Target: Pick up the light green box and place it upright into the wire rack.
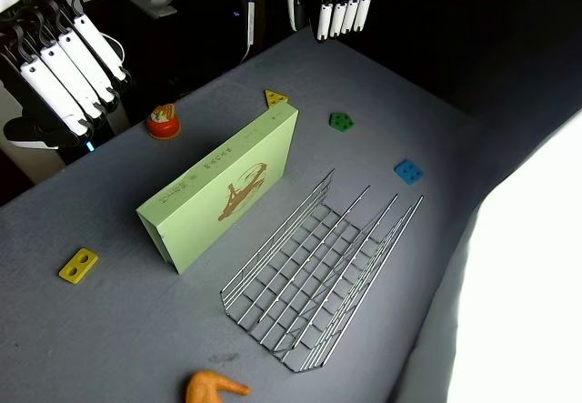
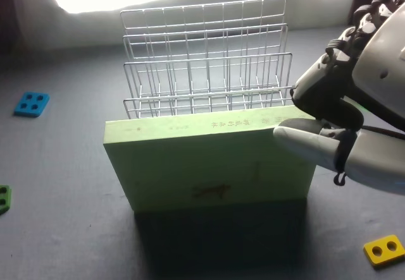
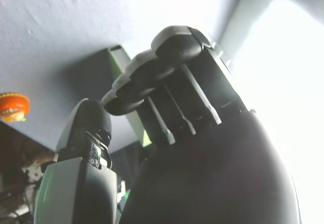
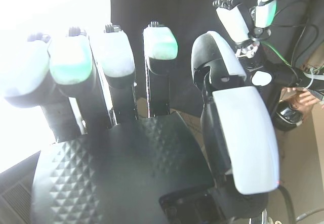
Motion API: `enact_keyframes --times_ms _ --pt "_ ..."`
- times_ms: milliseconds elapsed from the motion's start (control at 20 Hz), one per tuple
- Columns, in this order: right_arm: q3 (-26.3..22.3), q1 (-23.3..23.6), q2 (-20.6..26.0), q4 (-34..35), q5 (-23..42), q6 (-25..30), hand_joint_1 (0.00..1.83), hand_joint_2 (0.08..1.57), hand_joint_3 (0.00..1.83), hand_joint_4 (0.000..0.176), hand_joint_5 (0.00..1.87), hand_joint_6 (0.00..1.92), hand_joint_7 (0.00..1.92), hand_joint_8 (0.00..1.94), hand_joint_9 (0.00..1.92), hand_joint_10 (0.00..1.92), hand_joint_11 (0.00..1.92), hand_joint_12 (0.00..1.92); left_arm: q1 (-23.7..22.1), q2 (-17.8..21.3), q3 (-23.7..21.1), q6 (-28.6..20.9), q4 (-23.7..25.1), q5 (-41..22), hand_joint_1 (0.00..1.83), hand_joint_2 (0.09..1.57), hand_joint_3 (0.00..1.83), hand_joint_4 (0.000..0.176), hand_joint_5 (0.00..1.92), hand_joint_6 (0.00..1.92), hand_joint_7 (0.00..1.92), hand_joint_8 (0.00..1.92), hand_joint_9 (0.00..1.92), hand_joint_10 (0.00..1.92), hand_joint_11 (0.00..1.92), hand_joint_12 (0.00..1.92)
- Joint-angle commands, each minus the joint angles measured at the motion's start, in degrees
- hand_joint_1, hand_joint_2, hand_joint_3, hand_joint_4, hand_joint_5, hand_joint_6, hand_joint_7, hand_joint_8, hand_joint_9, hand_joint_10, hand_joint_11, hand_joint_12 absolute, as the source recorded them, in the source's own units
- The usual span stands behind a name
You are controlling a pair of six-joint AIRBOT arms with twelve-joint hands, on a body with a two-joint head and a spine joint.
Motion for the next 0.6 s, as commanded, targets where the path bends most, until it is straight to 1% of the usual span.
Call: enact_keyframes --times_ms 0,50,100,150,250,400,450,500,550 --pt "-0.40 0.78 0.32 -1.10 7.27 -0.24 0.35 1.00 0.21 0.000 0.18 0.22 0.29 0.08 0.24 0.34 0.00 1.18 -0.42 0.18 0.05 0.14 0.55 4.64 0.34 1.17 0.32 0.000 0.12 0.06 0.24 0.07 0.25 0.18 0.00 1.11" --pt "-0.46 0.76 0.32 -1.05 7.27 -0.25 0.33 1.07 0.04 0.000 0.23 0.08 0.31 0.01 0.29 0.20 0.00 1.20 -0.40 0.18 0.05 0.14 0.55 4.64 0.34 1.28 0.10 0.000 0.14 0.01 0.27 0.00 0.33 0.05 0.00 1.16" --pt "-0.48 0.75 0.32 -0.97 7.27 -0.25 0.33 1.08 0.03 0.000 0.24 0.07 0.31 0.00 0.30 0.19 0.00 1.20 -0.40 0.18 0.05 0.14 0.55 4.64 0.33 1.31 0.05 0.000 0.14 0.00 0.27 0.00 0.34 0.02 0.00 1.15" --pt "-0.51 0.74 0.32 -0.63 7.27 -0.26 0.41 1.11 0.01 0.000 0.23 0.03 0.31 0.00 0.30 0.12 0.00 1.17 -0.35 0.19 0.04 0.14 0.55 4.64 0.31 1.32 0.04 0.000 0.17 0.01 0.27 0.00 0.36 0.02 0.00 1.21" --pt "-0.52 0.76 0.32 0.64 7.16 -0.28 0.41 1.11 0.00 0.000 0.23 0.02 0.31 0.00 0.31 0.11 0.00 1.16 -0.35 0.19 0.04 0.14 0.55 4.64 0.31 1.32 0.04 0.000 0.17 0.01 0.27 0.00 0.36 0.02 0.00 1.22" --pt "-0.52 1.04 0.21 3.09 5.02 -0.63 0.41 1.11 0.00 0.000 0.23 0.02 0.31 0.00 0.31 0.11 0.00 1.16 0.51 0.17 0.02 0.13 0.55 4.58 0.31 1.32 0.03 0.000 0.17 0.01 0.27 0.00 0.36 0.02 0.00 1.22" --pt "-0.51 1.38 -0.26 5.20 3.34 -2.03 0.46 1.10 0.00 0.000 0.29 0.04 0.33 0.01 0.34 0.10 0.00 1.19 1.12 0.17 -0.03 0.23 0.55 4.53 0.35 1.30 0.02 0.002 0.17 0.01 0.27 0.00 0.37 0.02 0.00 1.24" --pt "-0.50 2.01 -1.10 8.13 1.46 -4.60 0.48 1.09 0.00 0.000 0.30 0.04 0.34 0.01 0.34 0.10 0.00 1.19 1.81 0.18 -0.09 0.46 0.53 4.45 0.35 1.30 0.02 0.003 0.17 0.01 0.27 0.00 0.37 0.02 0.00 1.25" --pt "-0.46 2.83 -2.39 13.48 0.06 -9.42 0.48 1.09 0.00 0.000 0.31 0.04 0.34 0.01 0.35 0.10 0.00 1.19 2.67 0.18 -0.13 0.77 -0.33 4.33 0.36 1.30 0.02 0.004 0.17 0.01 0.27 0.00 0.37 0.02 0.00 1.25"
